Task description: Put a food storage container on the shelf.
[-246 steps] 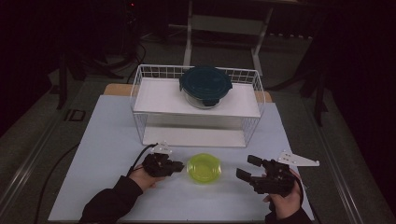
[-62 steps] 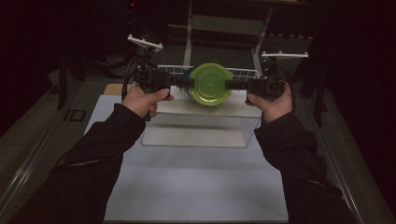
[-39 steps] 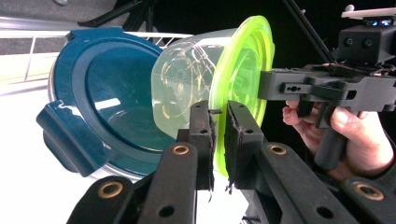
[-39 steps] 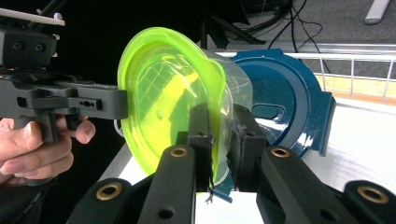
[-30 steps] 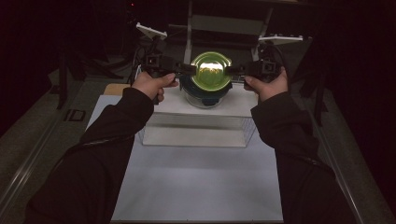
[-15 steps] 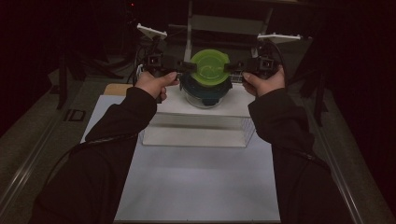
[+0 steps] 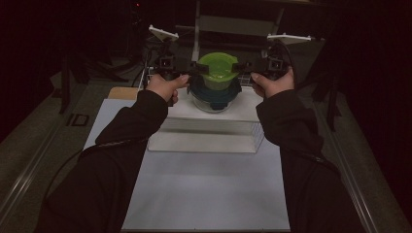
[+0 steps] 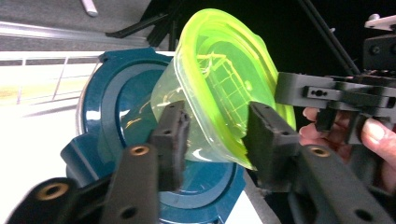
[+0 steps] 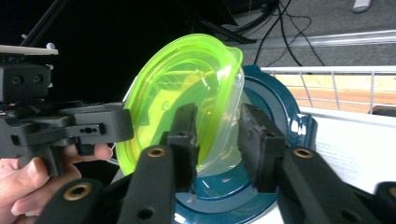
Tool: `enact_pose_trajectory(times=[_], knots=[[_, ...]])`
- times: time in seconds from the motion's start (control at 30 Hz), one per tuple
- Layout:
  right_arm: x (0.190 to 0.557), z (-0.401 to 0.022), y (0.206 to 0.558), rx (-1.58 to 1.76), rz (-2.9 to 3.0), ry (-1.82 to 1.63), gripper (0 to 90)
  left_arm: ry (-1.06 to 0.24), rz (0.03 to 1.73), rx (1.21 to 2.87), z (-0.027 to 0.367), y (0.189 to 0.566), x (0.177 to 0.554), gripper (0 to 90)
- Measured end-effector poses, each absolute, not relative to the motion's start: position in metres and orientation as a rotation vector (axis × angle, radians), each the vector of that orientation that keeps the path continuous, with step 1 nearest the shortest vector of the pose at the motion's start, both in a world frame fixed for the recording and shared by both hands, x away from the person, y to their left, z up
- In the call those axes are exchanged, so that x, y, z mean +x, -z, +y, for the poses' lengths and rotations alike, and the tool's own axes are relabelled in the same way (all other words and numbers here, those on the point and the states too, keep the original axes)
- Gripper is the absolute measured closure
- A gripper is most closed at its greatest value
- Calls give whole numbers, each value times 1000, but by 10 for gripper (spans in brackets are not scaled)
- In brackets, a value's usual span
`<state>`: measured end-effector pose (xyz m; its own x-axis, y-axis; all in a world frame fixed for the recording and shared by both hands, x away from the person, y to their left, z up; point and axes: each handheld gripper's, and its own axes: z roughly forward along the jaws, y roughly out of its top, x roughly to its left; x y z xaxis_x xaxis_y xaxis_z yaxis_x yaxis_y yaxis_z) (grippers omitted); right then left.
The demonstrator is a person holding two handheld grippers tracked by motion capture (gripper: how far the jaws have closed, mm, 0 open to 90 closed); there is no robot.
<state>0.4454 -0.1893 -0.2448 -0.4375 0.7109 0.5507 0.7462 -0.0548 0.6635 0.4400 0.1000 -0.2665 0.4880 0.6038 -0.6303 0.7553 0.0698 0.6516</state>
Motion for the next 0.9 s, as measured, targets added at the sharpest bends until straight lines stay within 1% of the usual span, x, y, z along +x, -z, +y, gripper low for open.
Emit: enact_pose_trajectory(times=[0.03, 0.07, 0.13, 0.2, 0.23, 0.47, 0.53, 0.6, 0.7, 0.83, 0.9], knots=[[445, -190, 245, -1640, -2125, 1553, 595, 162, 1194, 1620, 100, 266, 440, 542], [445, -190, 245, -1637, -2126, 1555, 588, 157, 1193, 1617, 101, 267, 440, 518], [446, -190, 245, -1641, -2128, 1564, 556, 150, 1195, 1617, 101, 266, 439, 504], [445, -191, 245, -1639, -2120, 1566, 538, 156, 1191, 1613, 102, 267, 438, 466], [445, -190, 246, -1635, -2124, 1565, 515, 155, 1187, 1617, 103, 267, 438, 455], [441, -190, 244, -1606, -2164, 1579, 449, 157, 1168, 1628, 101, 268, 437, 376], [441, -190, 244, -1601, -2164, 1580, 444, 172, 1147, 1631, 101, 269, 437, 327], [440, -191, 244, -1603, -2169, 1583, 442, 166, 1141, 1630, 101, 269, 437, 313], [438, -191, 245, -1595, -2179, 1591, 424, 148, 1104, 1643, 102, 270, 435, 219], [433, -191, 245, -1577, -2212, 1605, 378, 114, 1070, 1625, 106, 272, 429, 149], [431, -192, 246, -1565, -2216, 1620, 354, 100, 1048, 1630, 107, 273, 427, 138]])
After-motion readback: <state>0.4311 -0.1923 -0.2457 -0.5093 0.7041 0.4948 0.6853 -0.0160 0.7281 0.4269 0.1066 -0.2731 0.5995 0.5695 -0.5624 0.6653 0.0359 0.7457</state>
